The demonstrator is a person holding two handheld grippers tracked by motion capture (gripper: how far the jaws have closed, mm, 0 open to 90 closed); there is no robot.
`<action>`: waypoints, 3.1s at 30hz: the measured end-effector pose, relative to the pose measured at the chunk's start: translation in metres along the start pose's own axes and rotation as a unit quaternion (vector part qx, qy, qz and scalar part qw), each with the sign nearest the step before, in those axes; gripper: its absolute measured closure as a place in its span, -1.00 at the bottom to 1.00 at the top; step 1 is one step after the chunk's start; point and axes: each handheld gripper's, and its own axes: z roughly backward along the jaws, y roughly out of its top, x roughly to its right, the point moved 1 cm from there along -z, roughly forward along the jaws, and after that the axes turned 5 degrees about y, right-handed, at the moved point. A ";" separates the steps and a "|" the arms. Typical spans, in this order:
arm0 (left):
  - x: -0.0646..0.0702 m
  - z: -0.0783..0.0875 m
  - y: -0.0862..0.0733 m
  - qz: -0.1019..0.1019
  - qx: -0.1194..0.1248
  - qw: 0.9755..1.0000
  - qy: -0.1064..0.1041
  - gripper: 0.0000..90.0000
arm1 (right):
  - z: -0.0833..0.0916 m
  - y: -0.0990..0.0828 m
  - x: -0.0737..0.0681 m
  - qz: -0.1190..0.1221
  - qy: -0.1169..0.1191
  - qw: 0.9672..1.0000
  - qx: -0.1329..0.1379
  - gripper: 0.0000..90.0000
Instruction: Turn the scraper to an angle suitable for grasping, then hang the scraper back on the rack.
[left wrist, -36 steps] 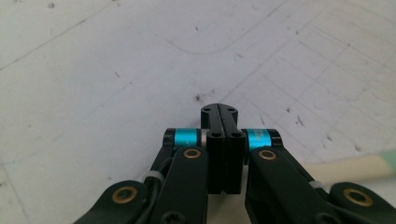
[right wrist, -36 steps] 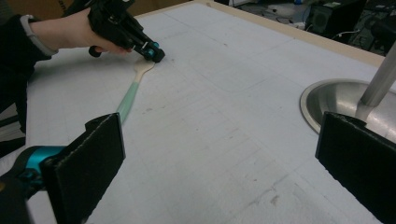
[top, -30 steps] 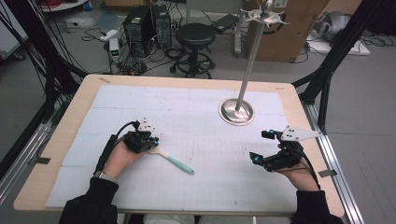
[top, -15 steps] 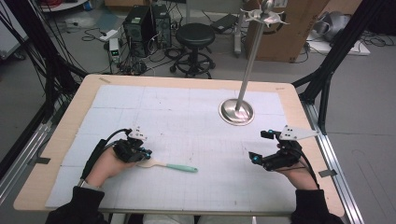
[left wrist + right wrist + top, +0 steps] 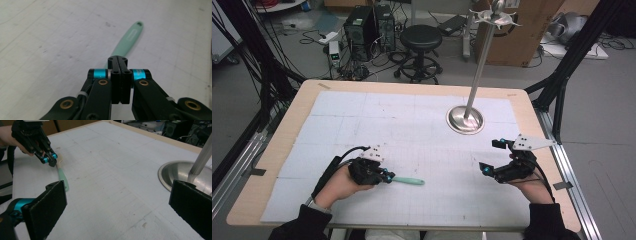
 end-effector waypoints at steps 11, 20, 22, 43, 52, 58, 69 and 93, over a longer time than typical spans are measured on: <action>0.013 -0.022 0.001 -0.058 -0.020 0.998 0.015 1.00 | -0.001 0.000 0.000 -0.001 -0.001 1.000 -0.001 -0.99; -0.002 -0.032 0.005 -0.023 0.017 0.997 0.076 1.00 | -0.005 -0.001 -0.001 0.000 0.001 1.000 -0.008 -0.99; -0.006 -0.034 0.006 -0.016 0.023 0.996 0.088 1.00 | -0.005 -0.001 -0.001 0.000 0.000 1.000 -0.007 -0.99; -0.033 0.030 0.009 0.050 0.171 0.981 0.080 0.62 | -0.004 0.001 0.003 -0.001 0.005 1.000 0.003 -0.99; -0.036 0.070 0.003 0.024 0.274 0.955 0.107 -0.11 | -0.002 0.004 0.004 -0.001 0.008 1.000 0.009 -0.99; -0.041 0.075 -0.004 0.037 0.257 0.951 0.165 -0.76 | 0.001 0.007 0.007 -0.008 0.010 1.000 0.027 -0.99; -0.039 0.067 -0.006 0.038 0.231 0.963 0.134 -0.76 | -0.003 0.008 0.010 -0.010 0.012 1.000 0.021 -0.99; -0.054 0.003 0.030 -0.071 -0.022 0.996 0.039 -0.62 | 0.009 -0.003 0.004 -0.015 0.001 1.000 0.014 -0.99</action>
